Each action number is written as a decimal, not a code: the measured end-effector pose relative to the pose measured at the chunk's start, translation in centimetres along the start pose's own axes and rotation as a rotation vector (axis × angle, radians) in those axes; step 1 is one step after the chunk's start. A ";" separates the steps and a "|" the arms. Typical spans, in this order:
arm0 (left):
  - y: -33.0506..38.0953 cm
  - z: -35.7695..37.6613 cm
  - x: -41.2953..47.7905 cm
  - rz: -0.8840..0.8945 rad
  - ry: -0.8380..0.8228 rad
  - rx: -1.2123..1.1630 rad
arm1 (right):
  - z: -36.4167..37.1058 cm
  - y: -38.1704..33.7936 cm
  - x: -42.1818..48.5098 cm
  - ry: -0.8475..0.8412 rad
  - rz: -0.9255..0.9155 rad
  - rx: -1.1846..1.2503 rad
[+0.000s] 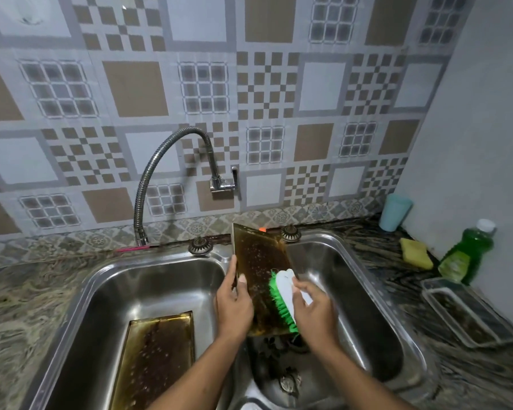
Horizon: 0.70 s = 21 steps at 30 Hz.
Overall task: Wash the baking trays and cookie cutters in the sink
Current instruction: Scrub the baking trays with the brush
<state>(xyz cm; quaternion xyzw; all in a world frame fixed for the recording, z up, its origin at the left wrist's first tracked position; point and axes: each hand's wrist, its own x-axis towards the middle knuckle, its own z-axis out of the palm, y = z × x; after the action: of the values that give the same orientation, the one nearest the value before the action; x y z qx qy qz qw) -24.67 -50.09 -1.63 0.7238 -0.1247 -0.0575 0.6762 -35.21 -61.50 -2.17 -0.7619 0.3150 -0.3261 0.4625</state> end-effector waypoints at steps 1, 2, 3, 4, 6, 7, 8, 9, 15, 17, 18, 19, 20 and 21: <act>-0.1 0.2 -0.4 0.012 0.000 0.002 | -1.3 1.1 1.1 0.039 0.054 -0.021; 0.1 0.5 -0.7 0.032 -0.001 0.009 | -2.6 1.5 2.1 0.080 0.097 -0.006; 0.3 0.8 -0.8 0.051 0.000 0.018 | -3.7 1.8 3.0 0.133 0.127 0.051; 0.5 1.3 -0.8 0.052 0.005 0.027 | -4.7 1.7 3.9 0.206 0.160 0.146; 0.7 2.5 -0.5 0.011 0.022 0.022 | -6.7 1.3 6.0 0.385 0.257 0.390; 1.0 2.7 -0.3 -0.019 0.028 0.003 | -7.4 1.2 7.1 0.462 0.316 0.476; 1.2 3.1 -0.2 -0.042 0.033 0.001 | -8.3 1.7 8.2 0.499 0.381 0.507; 1.6 3.6 -0.2 -0.057 0.038 -0.010 | -9.1 2.3 9.1 0.482 0.429 0.498; 0.9 8.2 -1.9 -0.216 -0.015 -0.127 | -13.0 4.0 9.0 -0.196 0.490 0.201; 0.3 9.9 -2.6 -0.284 -0.051 -0.122 | -13.6 4.6 8.8 -0.300 0.496 0.176; 0.0 10.6 -3.0 -0.311 -0.063 -0.108 | -13.8 5.2 8.9 -0.304 0.494 0.173; -0.2 11.3 -3.4 -0.328 -0.070 -0.083 | -14.2 5.7 9.0 -0.304 0.480 0.182; -0.2 11.9 -3.8 -0.334 -0.090 -0.040 | -14.5 6.0 9.2 -0.304 0.450 0.168; -0.2 12.5 -4.0 -0.324 -0.122 0.017 | -14.9 6.3 9.4 -0.300 0.413 0.148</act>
<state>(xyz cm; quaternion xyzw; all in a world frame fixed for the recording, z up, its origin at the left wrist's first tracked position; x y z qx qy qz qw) -31.62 -61.08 -3.19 0.7352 -0.0476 -0.2084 0.6433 -42.60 -78.65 -0.59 -0.6853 0.3670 -0.1303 0.6154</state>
